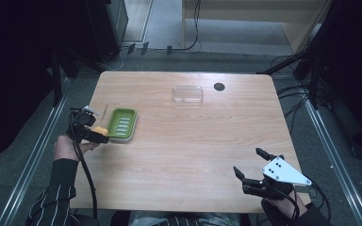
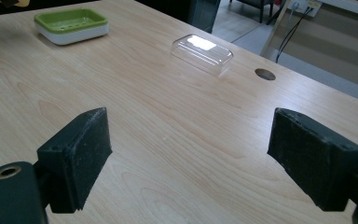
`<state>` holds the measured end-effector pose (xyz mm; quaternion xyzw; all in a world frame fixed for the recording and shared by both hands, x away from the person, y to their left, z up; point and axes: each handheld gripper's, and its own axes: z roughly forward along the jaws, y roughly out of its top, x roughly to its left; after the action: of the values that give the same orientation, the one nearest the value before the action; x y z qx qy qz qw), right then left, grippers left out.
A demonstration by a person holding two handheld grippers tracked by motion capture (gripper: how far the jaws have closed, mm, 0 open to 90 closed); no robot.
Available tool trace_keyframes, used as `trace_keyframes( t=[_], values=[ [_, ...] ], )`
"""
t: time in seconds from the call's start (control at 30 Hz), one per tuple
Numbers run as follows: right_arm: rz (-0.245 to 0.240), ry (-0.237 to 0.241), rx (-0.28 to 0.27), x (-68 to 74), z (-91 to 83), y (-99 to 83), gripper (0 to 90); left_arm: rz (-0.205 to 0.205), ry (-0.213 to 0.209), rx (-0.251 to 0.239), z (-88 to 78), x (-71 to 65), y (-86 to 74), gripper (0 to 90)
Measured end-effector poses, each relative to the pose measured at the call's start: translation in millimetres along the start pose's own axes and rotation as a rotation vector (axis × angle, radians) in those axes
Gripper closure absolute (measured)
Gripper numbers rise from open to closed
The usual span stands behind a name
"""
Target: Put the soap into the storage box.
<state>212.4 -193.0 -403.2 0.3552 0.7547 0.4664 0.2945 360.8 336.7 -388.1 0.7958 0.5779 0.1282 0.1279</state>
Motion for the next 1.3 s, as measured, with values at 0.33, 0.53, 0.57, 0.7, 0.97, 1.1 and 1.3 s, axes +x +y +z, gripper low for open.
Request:
trace_keyframes(
  t=[0.33, 0.53, 0.57, 0.7, 0.97, 1.1, 1.3],
  values=[
    [0.002, 0.001, -0.001, -0.2, 0.0, -0.1, 13.4, 0.011, 0.000, -0.009, -2.2, 0.2, 10.5, 25.6],
    [-0.002, -0.002, -0.001, 0.1, 0.0, -0.2, 13.4, 0.040, 0.006, -0.003, 1.2, -4.3, 17.5, 25.5],
    [-0.001, -0.001, -0.002, 0.0, -0.2, -0.2, 13.4, 0.042, 0.005, -0.007, 0.2, -5.5, 18.8, 25.6],
    [-0.005, -0.002, -0.001, 0.4, -0.2, -0.2, 13.4, 0.051, -0.005, -0.015, -0.2, -7.6, 21.6, 25.5],
    [-0.010, -0.002, 0.000, 0.8, 0.2, -0.1, 13.4, 0.060, -0.006, -0.017, 4.2, -9.5, 30.0, 25.5],
    [-0.011, -0.002, -0.001, 0.9, -0.1, -0.3, 13.4, 0.068, -0.014, -0.023, 3.5, -10.9, 31.5, 25.6],
    [-0.013, 0.000, 0.004, 1.0, 1.4, -0.2, 13.4, 0.073, -0.025, -0.031, 7.1, -10.7, 39.5, 25.5]
  ],
)
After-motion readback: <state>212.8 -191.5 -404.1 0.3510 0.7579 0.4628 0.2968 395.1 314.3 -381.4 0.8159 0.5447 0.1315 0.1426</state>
